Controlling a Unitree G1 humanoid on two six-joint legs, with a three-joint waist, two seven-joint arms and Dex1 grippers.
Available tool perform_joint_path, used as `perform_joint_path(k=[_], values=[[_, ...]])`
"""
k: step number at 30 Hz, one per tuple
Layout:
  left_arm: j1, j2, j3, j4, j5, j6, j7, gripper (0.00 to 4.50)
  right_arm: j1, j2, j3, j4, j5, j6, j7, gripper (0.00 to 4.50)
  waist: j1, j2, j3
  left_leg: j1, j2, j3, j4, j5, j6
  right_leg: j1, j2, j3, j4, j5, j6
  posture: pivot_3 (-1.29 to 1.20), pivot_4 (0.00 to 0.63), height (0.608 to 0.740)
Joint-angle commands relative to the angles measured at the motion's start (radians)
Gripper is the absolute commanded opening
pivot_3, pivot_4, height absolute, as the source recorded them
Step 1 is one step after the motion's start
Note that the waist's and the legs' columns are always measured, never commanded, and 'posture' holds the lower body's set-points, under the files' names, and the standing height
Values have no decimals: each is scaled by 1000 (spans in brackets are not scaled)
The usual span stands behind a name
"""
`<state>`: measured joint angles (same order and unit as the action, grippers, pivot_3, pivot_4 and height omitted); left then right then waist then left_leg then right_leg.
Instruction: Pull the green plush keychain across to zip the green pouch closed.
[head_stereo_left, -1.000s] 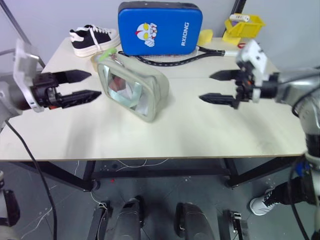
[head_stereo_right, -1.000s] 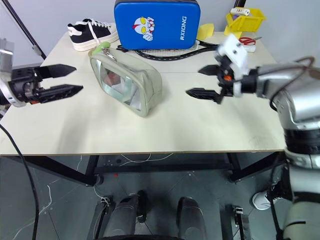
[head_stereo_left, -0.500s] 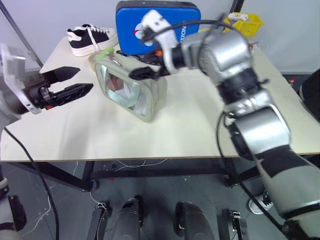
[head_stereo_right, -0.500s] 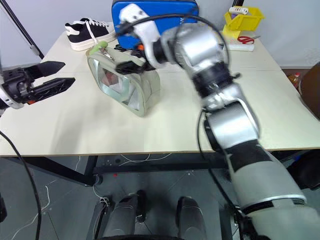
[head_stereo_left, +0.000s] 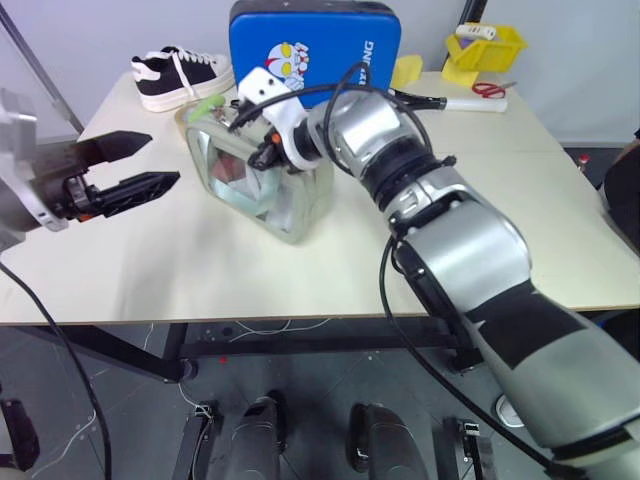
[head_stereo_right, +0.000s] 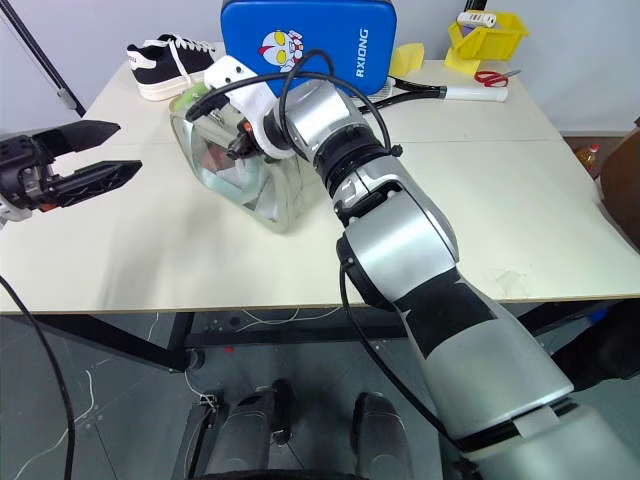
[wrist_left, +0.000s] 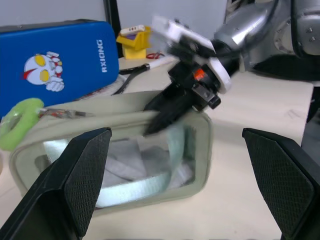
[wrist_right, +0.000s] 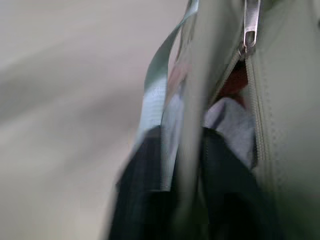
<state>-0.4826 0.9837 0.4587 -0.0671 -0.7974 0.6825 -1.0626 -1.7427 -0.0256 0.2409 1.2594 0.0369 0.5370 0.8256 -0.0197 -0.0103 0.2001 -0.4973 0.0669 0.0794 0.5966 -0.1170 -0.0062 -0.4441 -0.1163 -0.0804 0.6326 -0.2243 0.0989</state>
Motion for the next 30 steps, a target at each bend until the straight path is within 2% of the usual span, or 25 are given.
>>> perform_joint_path(k=[1, 4, 7, 10, 14, 19, 24, 30], values=[[-17, 22, 25, -15, -5, -21, -6, 4500, -55, -44, -24, -41, -22, -42, 76, 63, 1, 0, 0, 0, 0, 0, -1, 0, 0, 0, 1, 0, 0, 0, 0, 0, 150, 723], [-43, 19, 4, 3, 0, -27, -14, 4500, -37, -107, 14, -105, -55, -89, 251, 63, 3, 0, 0, 0, 0, 0, -1, 1, -1, 0, 1, 0, 0, 0, 0, 0, 150, 723], [-71, 11, -24, 24, 7, -36, -27, 4500, 73, -253, 84, -307, -86, -146, 487, 63, 10, -1, 0, 0, 0, 0, 0, 1, -1, 0, 1, 0, 0, 0, 0, 0, 150, 723], [-82, -2, -47, 35, 11, -42, -34, 4500, 212, -378, 112, -539, -91, -119, 582, 63, 10, -1, 0, 0, 0, 0, 1, 1, -1, 2, 0, 0, 0, 0, 1, 0, 150, 723], [-97, -14, -72, 48, 15, -46, -42, 4500, 377, -505, 106, -825, -76, -41, 631, 63, 4, 0, 0, 1, 0, 0, 1, 2, -1, 1, 0, 0, 2, 0, 0, 0, 150, 723], [-133, -18, -105, 78, 28, -53, -60, 4500, 522, -608, 82, -1101, -39, 126, 624, 63, 7, 0, 1, 3, 0, -1, 2, 3, -2, 0, 0, 0, 8, 0, 1, 0, 150, 723], [-158, -19, -127, 102, 39, -57, -79, 4500, 547, -649, 67, -1212, -2, 235, 596, 63, 9, 0, 1, 3, 0, -1, 4, 2, -3, 1, 0, 0, 8, 0, 0, 0, 150, 723], [-174, -31, -149, 112, 54, -61, -94, 4500, 580, -675, 77, -1260, 18, 266, 556, 63, 10, 0, 1, 2, 0, -1, 5, 2, -3, 1, -1, 0, 7, -2, -3, 0, 150, 723]])
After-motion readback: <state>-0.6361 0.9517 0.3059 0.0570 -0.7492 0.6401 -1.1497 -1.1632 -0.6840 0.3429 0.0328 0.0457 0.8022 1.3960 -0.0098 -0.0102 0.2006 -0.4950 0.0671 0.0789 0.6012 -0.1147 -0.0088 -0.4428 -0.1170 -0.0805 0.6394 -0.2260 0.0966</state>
